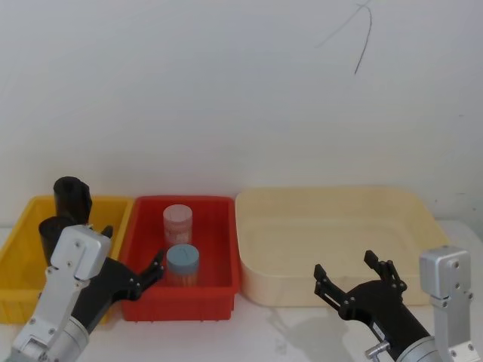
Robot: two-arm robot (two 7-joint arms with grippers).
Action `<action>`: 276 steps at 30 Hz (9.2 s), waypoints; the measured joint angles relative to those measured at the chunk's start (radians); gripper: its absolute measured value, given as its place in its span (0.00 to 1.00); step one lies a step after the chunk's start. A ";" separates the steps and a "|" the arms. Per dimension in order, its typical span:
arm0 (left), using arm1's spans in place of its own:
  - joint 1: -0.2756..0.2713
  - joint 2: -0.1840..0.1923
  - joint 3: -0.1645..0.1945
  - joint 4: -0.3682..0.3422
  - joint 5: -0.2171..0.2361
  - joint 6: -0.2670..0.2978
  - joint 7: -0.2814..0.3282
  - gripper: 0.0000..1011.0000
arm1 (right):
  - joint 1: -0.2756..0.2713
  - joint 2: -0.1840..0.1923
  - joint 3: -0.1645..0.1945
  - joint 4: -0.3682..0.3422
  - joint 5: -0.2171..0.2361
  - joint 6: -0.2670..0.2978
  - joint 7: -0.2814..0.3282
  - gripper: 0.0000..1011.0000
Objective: Pick up the garbage bag with the one hand and transfer it to the other hand.
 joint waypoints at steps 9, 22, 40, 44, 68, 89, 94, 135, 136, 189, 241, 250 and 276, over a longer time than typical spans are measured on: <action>0.000 0.000 0.000 0.000 0.000 0.000 0.000 0.99 | 0.000 0.000 0.000 0.000 0.000 0.000 0.000 0.99; 0.000 0.000 0.000 0.000 0.000 0.000 0.000 0.99 | 0.000 0.000 0.000 0.000 0.000 0.000 0.000 0.99; 0.000 0.000 0.000 0.000 0.000 0.000 0.000 0.99 | 0.000 0.000 0.000 0.000 0.000 0.000 0.000 0.99; 0.001 0.000 0.000 -0.002 0.001 0.001 0.000 0.99 | 0.000 0.000 0.000 0.000 0.000 0.000 0.000 0.99; 0.194 0.062 -0.138 -0.200 -0.112 0.101 0.015 0.99 | 0.000 0.000 0.000 0.000 0.000 0.000 0.000 0.99; 0.207 0.059 -0.260 -0.162 -0.229 0.146 -0.005 0.99 | 0.000 0.000 0.000 0.000 0.000 0.000 0.000 0.99; 0.182 0.057 -0.264 -0.136 -0.233 0.156 -0.017 0.99 | 0.000 0.000 0.000 0.000 0.000 0.000 0.000 0.99; -0.015 0.040 -0.215 0.038 -0.186 0.193 -0.108 0.56 | 0.000 0.000 0.000 0.000 0.000 0.000 0.000 0.99; -0.014 0.041 -0.216 0.034 -0.186 0.193 -0.110 0.55 | 0.000 0.000 0.000 0.000 0.000 0.000 0.000 0.99; -0.385 -0.015 -0.103 0.000 -0.387 0.400 -0.431 0.54 | 0.112 0.058 -0.018 -0.081 0.132 0.230 0.188 0.99; -0.528 -0.064 0.063 0.113 -0.421 0.475 -0.584 0.54 | 0.306 0.045 -0.111 0.002 0.193 0.347 0.235 0.99; -0.529 -0.064 0.064 0.114 -0.421 0.476 -0.585 0.54 | 0.328 0.016 -0.104 0.028 0.243 0.412 0.215 0.99; -0.530 -0.064 0.066 0.114 -0.421 0.476 -0.586 0.54 | 0.368 -0.027 -0.112 0.094 0.277 0.444 0.183 0.60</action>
